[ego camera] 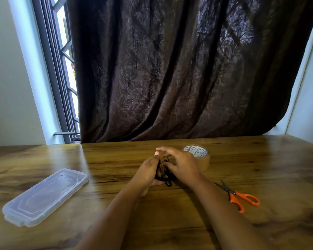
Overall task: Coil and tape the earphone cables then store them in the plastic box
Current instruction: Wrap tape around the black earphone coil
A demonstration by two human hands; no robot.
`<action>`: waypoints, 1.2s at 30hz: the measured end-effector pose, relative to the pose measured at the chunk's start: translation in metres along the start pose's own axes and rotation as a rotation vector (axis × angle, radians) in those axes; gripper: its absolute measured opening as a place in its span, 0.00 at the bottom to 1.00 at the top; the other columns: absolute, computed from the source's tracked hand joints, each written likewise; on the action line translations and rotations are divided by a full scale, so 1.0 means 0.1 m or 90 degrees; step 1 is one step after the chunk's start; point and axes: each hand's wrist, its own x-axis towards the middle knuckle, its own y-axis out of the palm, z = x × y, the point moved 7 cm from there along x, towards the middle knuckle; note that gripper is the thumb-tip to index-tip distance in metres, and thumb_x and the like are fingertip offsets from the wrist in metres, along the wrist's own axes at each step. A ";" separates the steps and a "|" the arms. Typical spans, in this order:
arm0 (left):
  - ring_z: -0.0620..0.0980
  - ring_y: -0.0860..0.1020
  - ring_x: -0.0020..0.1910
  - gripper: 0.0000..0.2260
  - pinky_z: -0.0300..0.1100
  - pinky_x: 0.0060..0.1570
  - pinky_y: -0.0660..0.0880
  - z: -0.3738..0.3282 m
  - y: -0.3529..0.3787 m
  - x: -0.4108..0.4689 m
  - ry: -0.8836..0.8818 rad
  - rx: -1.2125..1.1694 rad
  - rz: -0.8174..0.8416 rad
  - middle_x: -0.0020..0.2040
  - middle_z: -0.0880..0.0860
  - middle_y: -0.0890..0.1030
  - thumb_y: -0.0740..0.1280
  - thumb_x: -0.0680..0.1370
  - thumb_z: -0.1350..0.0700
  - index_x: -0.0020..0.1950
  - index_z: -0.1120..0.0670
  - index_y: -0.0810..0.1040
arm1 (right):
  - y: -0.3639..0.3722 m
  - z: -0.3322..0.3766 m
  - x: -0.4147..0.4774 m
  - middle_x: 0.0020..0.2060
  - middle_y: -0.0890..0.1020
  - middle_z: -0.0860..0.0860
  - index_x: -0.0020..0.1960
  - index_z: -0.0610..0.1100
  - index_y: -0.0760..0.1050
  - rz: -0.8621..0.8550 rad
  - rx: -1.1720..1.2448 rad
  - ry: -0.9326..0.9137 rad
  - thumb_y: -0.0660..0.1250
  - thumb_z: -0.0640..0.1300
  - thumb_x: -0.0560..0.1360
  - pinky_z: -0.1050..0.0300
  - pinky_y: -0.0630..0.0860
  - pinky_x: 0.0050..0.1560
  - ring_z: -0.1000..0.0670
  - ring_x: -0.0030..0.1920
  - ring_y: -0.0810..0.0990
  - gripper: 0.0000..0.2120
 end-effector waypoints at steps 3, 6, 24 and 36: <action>0.53 0.81 0.53 0.20 0.48 0.50 0.80 0.00 0.00 0.01 0.001 0.002 0.014 0.55 0.57 0.81 0.55 0.79 0.40 0.63 0.51 0.74 | 0.01 0.00 0.00 0.56 0.81 0.58 0.67 0.62 0.69 0.002 -0.020 -0.008 0.69 0.41 0.74 0.75 0.60 0.33 0.73 0.33 0.71 0.27; 0.53 0.81 0.54 0.19 0.52 0.55 0.78 0.02 0.00 0.01 -0.006 -0.006 0.023 0.55 0.58 0.81 0.57 0.80 0.42 0.63 0.52 0.73 | -0.02 0.03 0.00 0.58 0.80 0.58 0.69 0.62 0.67 -0.001 -0.055 -0.011 0.68 0.43 0.75 0.73 0.64 0.36 0.68 0.26 0.66 0.27; 0.45 0.82 0.43 0.08 0.47 0.47 0.80 -0.05 0.01 -0.01 0.049 -0.030 0.077 0.42 0.50 0.83 0.66 0.78 0.58 0.56 0.57 0.76 | -0.01 0.01 -0.03 0.52 0.81 0.53 0.58 0.53 0.68 0.037 0.077 0.038 0.65 0.40 0.76 0.73 0.67 0.28 0.74 0.30 0.72 0.14; 0.49 0.82 0.43 0.05 0.36 0.39 0.78 -0.20 -0.14 -0.01 0.203 0.206 -0.101 0.43 0.54 0.83 0.66 0.78 0.54 0.48 0.55 0.80 | -0.05 -0.03 -0.02 0.39 0.79 0.54 0.50 0.51 0.70 -0.015 0.079 0.039 0.68 0.46 0.75 0.62 0.74 0.37 0.56 0.40 0.78 0.07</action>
